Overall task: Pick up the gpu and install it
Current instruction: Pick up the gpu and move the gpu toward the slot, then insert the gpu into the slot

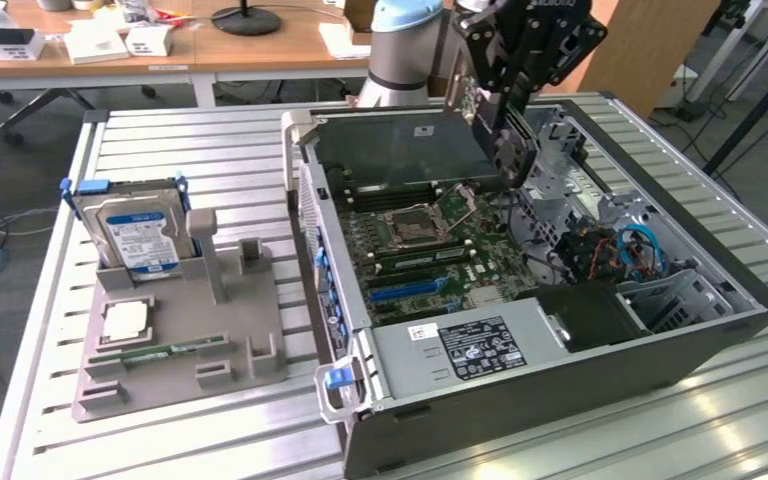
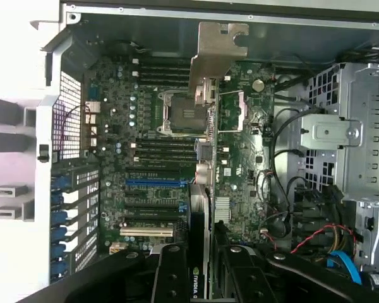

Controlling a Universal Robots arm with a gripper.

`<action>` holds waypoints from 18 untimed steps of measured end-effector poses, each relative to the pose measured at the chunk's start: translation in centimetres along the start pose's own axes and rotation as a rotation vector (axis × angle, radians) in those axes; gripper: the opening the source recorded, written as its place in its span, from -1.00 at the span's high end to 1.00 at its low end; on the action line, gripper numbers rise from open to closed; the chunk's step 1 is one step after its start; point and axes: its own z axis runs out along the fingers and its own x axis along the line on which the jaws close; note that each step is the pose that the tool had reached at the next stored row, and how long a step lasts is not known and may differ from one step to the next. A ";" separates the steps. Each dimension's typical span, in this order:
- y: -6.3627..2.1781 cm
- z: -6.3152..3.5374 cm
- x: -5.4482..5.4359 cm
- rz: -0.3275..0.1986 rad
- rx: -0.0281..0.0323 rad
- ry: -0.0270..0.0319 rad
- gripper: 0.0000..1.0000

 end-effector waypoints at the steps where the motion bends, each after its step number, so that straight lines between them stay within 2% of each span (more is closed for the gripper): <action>1: 0.01 0.01 -0.1 0.000 -0.0001 0.0000 0.48; 6: -0.02 0.03 -1.1 0.000 -0.0001 0.0000 0.48; 18: -0.01 0.03 -1.2 0.000 -0.0001 0.0000 0.48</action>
